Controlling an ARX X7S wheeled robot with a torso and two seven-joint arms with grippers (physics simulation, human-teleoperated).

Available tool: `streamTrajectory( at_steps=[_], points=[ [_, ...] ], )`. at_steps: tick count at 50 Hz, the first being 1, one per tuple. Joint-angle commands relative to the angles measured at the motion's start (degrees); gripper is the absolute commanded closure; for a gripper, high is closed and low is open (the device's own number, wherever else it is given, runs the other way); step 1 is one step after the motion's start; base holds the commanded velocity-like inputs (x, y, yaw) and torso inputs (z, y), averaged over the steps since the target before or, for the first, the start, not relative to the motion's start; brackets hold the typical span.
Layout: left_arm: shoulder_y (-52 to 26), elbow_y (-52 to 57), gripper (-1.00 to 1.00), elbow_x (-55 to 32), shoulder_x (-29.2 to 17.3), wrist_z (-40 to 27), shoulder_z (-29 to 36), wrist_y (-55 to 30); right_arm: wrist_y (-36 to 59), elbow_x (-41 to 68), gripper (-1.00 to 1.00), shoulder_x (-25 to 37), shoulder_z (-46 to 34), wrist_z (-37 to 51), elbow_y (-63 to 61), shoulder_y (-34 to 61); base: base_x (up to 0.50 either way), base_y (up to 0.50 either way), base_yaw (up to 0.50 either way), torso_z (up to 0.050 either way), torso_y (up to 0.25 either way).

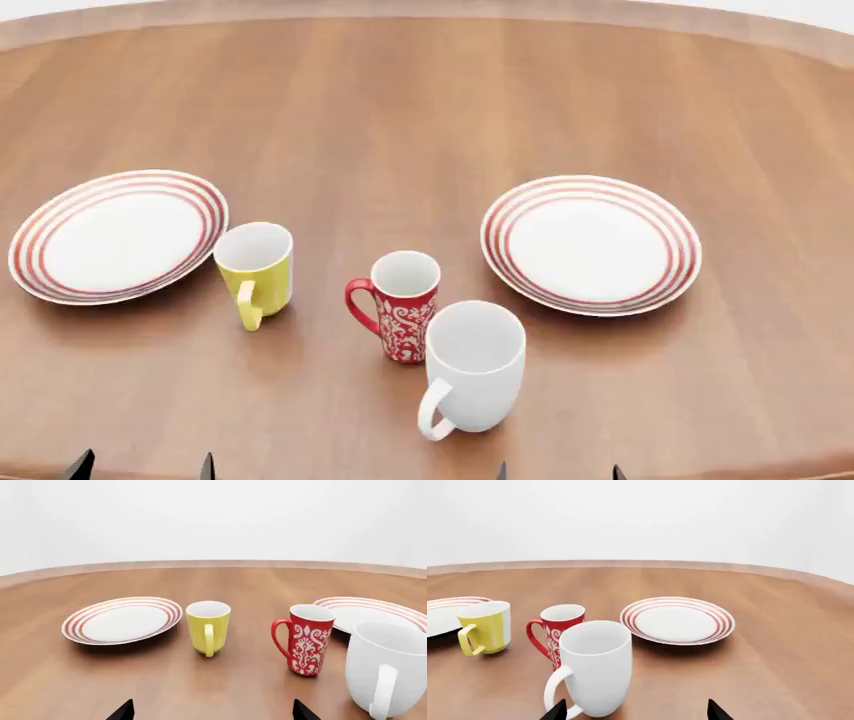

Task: Put the red mug on the left plate.

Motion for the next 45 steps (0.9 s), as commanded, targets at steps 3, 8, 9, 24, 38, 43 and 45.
streamTrajectory(
  at_steps=[3,8,9,24,38,43,45],
  points=[
    [3.7,8.4,-1.00,-1.2,-1.6,-1.4,1.6,-1.5,4.4,1.8,-1.00,1.2,-3.0,1.7,-7.6,-1.2,0.00,0.00,0.00,0.000,0.000],
    [4.3,9.5,-1.00,-1.9,-2.2,-2.0,3.4,-1.7,4.5,1.9,-1.00,2.3,-4.4,2.9,-10.1,-1.8,0.00,0.00,0.00,0.000,0.000],
    [4.5,10.0,-1.00,-2.0,-2.4,-2.1,3.6,-1.8,4.4,2.1,-1.00,2.5,-4.6,2.9,-10.2,-2.0,0.00,0.00,0.00,0.000,0.000],
    [5.2,11.4,-1.00,-3.5,-4.2,-3.7,5.2,-1.7,2.6,1.9,-1.00,4.0,-7.3,4.9,-9.7,-2.6,0.06,0.12,0.00,0.000,0.000],
    [5.1,11.5,-1.00,-4.5,-5.3,-4.9,5.9,-1.8,2.6,3.0,-1.00,5.0,-8.7,5.8,-9.7,-2.3,0.18,0.32,0.00,0.000,0.000],
    [5.1,11.4,-1.00,-4.6,-5.7,-5.3,6.4,-1.7,2.6,3.4,-1.00,5.3,-9.1,6.1,-9.7,-2.3,0.19,0.33,0.00,0.000,0.000],
    [5.1,11.4,-1.00,-4.7,-5.9,-5.5,6.6,-1.7,2.6,3.4,-1.00,5.4,-9.4,6.2,-9.7,-2.2,0.20,0.32,0.00,0.000,0.000]
  ],
)
